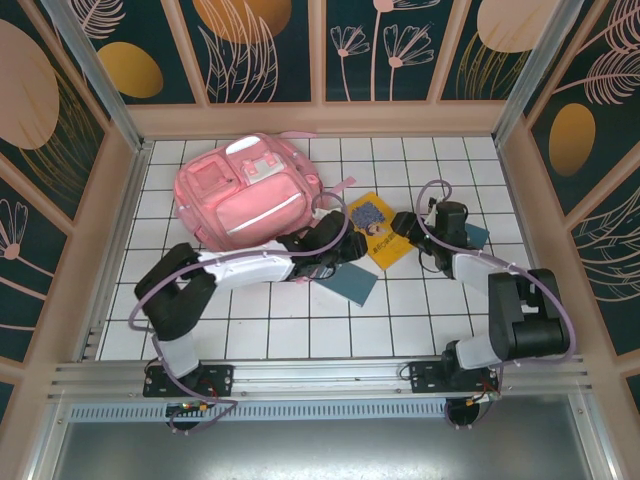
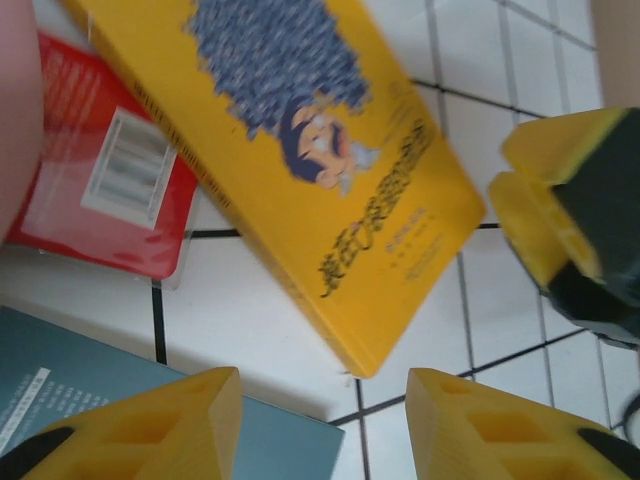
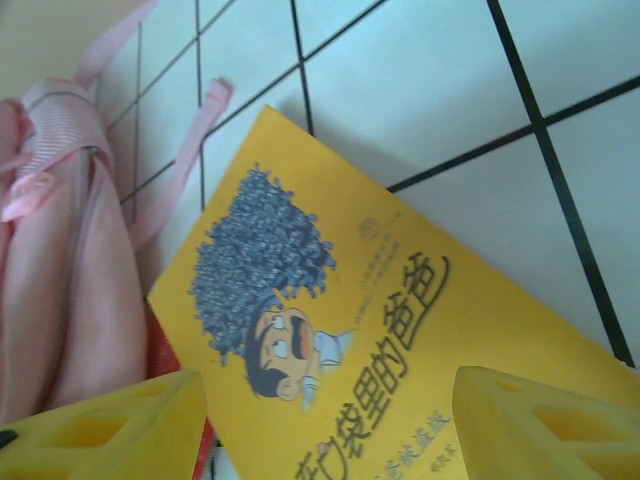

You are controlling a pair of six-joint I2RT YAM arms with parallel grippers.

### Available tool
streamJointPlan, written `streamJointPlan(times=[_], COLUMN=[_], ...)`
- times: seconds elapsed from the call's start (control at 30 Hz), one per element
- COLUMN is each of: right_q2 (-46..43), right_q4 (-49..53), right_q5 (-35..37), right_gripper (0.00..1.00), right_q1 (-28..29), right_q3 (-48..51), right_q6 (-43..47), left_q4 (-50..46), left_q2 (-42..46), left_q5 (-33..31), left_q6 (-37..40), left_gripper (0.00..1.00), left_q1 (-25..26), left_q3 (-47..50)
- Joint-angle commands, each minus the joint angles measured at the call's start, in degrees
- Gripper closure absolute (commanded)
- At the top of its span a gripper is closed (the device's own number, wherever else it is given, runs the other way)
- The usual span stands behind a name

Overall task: Pack the student bag
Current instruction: Pick up the book at the center of the table.

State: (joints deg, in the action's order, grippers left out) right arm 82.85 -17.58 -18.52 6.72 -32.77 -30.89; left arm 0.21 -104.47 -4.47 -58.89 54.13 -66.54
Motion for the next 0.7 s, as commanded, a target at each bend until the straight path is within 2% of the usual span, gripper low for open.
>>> streamJointPlan(times=[0.0,0.23,0.43,0.67], right_q2=[1.5,7.1,12.5,12.9], right_q4=[-2.4,-1.5,-0.3,0.8], right_q5=[2.2,4.0,5.3,6.9], right_gripper=[0.33,0.30,0.25,0.24], right_q1=[-0.8,-2.1,-2.7,-2.5], right_q3=[-2.7,-8.1,-9.4,-7.7], right_q6=[2.1,3.5,3.8,3.4], left_q4=[3.3,5.5,0.4,0.0], left_q2=[-2.9,-9.4,-13.2,-15.8], left_q5=[0.9,2.4,0.5,1.5], left_q6=[-5.9,-8.7,-10.7,-13.8], left_gripper=[0.53,0.53,0.53,0.52], left_q1=[0.1,0.1,-0.1,-0.8], left_q3=[-2.8,-6.6,-10.4,-10.6])
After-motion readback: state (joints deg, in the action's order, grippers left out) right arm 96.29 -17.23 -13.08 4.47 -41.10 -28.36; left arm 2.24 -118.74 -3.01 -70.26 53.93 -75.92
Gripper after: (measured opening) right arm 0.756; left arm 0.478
